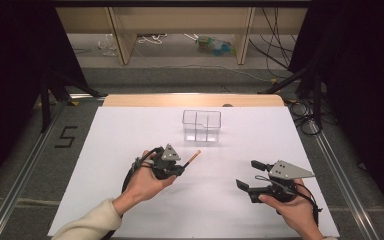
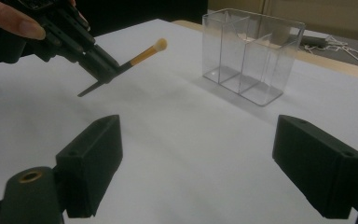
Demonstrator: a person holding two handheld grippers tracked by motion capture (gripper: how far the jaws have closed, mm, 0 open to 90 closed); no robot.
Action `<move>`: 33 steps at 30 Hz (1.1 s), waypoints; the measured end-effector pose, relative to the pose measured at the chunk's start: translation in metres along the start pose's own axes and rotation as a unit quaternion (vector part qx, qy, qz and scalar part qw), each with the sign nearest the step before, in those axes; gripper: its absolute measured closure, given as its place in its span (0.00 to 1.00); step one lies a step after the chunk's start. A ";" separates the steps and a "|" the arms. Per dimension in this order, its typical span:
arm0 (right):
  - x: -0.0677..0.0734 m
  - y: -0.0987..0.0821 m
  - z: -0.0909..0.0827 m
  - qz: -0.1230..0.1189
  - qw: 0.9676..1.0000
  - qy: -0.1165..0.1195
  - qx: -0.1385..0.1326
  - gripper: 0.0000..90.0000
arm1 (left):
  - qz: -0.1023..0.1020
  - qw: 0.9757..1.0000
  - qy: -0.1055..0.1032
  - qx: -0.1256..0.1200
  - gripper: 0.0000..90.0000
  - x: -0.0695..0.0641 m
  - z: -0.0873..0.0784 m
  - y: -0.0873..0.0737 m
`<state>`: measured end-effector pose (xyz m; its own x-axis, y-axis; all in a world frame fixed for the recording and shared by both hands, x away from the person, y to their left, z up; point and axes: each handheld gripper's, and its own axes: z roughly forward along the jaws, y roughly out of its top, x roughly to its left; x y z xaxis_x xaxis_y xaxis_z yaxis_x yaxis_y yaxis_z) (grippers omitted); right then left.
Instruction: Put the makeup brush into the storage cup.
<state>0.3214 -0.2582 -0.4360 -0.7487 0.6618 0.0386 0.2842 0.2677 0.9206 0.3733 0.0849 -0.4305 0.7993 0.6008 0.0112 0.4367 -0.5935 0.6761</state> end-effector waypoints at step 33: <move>0.004 0.004 0.020 0.011 1.000 0.009 -0.014 0.21 | 0.008 0.999 0.015 -0.043 0.93 -0.007 -0.002 0.003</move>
<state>0.3315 -0.2401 -0.4405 -0.7533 0.6543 0.0658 0.2845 0.2342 0.9296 0.3680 0.0799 -0.4275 0.7932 0.6074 0.0440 0.3846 -0.5557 0.7371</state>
